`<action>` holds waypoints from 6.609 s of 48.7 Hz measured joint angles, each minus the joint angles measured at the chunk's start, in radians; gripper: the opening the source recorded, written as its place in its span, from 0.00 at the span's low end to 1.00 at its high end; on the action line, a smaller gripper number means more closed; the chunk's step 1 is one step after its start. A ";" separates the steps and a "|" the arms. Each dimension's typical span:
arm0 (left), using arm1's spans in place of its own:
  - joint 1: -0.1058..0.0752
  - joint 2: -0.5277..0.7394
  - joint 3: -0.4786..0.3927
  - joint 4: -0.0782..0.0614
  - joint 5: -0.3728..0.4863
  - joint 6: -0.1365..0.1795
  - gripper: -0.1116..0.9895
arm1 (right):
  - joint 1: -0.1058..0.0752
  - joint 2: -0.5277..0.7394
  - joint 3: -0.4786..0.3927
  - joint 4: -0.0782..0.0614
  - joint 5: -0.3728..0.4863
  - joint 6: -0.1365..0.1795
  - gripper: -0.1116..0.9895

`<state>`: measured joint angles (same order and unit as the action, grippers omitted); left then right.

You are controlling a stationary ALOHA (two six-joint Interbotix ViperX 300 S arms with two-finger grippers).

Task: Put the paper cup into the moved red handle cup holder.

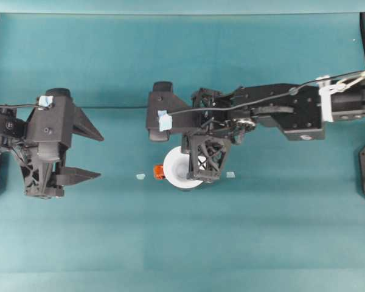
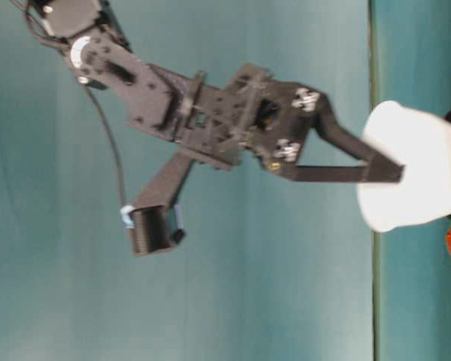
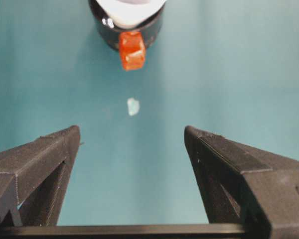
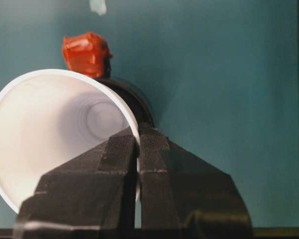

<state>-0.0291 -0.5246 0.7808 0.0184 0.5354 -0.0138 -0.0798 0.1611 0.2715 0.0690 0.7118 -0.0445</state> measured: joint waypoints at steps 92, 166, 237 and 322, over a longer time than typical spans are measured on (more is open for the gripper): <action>0.011 0.011 0.000 0.000 0.003 0.003 0.92 | 0.008 -0.239 0.069 -0.002 0.003 -0.002 0.97; 0.006 0.009 0.000 0.002 0.003 0.002 0.92 | 0.026 -0.770 0.565 -0.003 -0.173 0.002 0.97; 0.003 0.009 0.000 0.000 0.003 0.000 0.92 | 0.026 -0.772 0.572 -0.003 -0.173 0.002 0.97; 0.003 0.009 0.000 0.002 0.003 0.002 0.92 | 0.028 -0.772 0.578 -0.003 -0.140 0.002 0.97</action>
<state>-0.0261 -0.5154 0.7808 0.0199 0.5384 -0.0123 -0.0522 -0.6105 0.8498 0.0660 0.5722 -0.0430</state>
